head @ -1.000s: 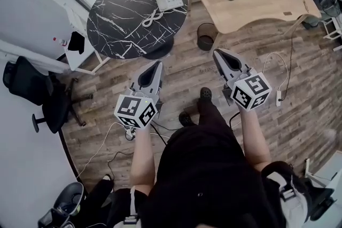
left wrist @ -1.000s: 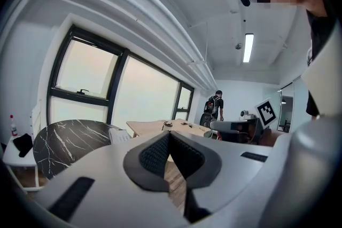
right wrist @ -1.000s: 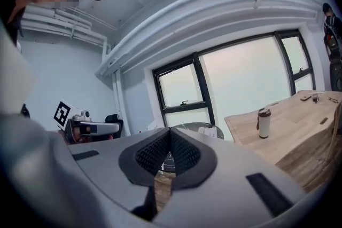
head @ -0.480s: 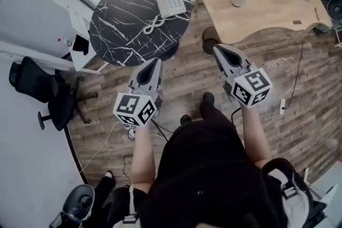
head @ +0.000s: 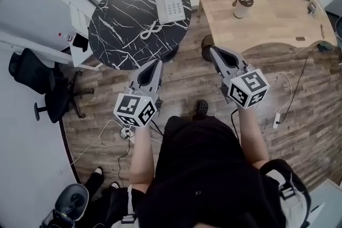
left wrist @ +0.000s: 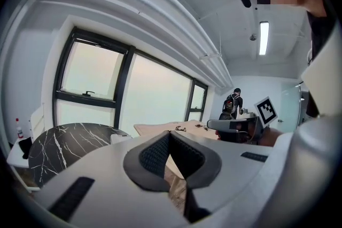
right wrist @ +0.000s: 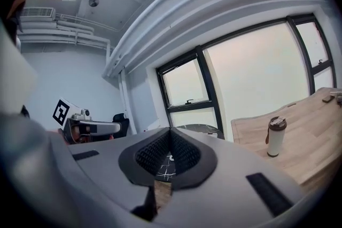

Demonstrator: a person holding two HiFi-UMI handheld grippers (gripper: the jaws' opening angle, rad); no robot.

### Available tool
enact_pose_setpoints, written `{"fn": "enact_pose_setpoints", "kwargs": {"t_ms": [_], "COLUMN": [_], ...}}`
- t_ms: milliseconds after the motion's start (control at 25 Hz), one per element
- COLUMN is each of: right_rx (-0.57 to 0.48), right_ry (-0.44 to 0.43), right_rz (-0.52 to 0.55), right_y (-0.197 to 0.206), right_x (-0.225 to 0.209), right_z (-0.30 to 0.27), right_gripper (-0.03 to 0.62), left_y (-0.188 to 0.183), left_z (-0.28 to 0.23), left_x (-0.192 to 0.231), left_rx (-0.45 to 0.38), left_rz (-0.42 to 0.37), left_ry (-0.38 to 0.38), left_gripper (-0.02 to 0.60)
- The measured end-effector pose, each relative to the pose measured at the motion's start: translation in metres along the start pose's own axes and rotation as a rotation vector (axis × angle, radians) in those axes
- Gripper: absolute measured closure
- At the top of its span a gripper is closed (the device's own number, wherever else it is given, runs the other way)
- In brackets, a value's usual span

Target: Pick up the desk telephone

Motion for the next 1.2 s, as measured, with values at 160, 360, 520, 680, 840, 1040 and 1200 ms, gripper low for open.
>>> {"fn": "enact_pose_setpoints", "kwargs": {"t_ms": [160, 360, 520, 680, 840, 1040, 1200], "right_rx": [0.012, 0.037, 0.029, 0.037, 0.042, 0.042, 0.029], "right_ry": [-0.013, -0.023, -0.024, 0.007, 0.041, 0.071, 0.093], "right_rz": [-0.015, -0.046, -0.056, -0.046, -0.026, -0.005, -0.005], "right_y": [0.002, 0.010, 0.008, 0.000, -0.015, -0.038, -0.050], "right_x": [-0.010, -0.019, -0.028, -0.041, -0.056, -0.071, -0.081], "right_z": [-0.006, -0.021, -0.036, -0.060, -0.093, -0.141, -0.169], "right_gripper": [0.565, 0.565, 0.565, 0.565, 0.565, 0.565, 0.565], "left_y": [0.005, 0.009, 0.011, 0.003, -0.011, -0.031, -0.043], "left_z": [-0.004, -0.013, -0.032, -0.058, -0.089, -0.129, -0.154], "left_x": [0.002, 0.014, 0.029, 0.053, 0.084, 0.123, 0.151], "left_rx": [0.015, 0.038, 0.052, 0.045, 0.030, 0.023, 0.026], "left_rz": [0.017, 0.038, 0.049, 0.056, 0.059, 0.048, 0.049], "left_ry": [-0.032, -0.052, -0.042, -0.019, 0.009, 0.049, 0.078], "left_gripper": [0.568, 0.568, 0.568, 0.568, 0.568, 0.568, 0.568]}}
Point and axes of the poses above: the fingertips, and each gripper's own axes: z backward along the fingers, x to its left, y out of its underside, the point moved 7 cm from there along z, backward along the fingers, and after that the axes turned 10 degrees about -y, right-handed, at the moved point
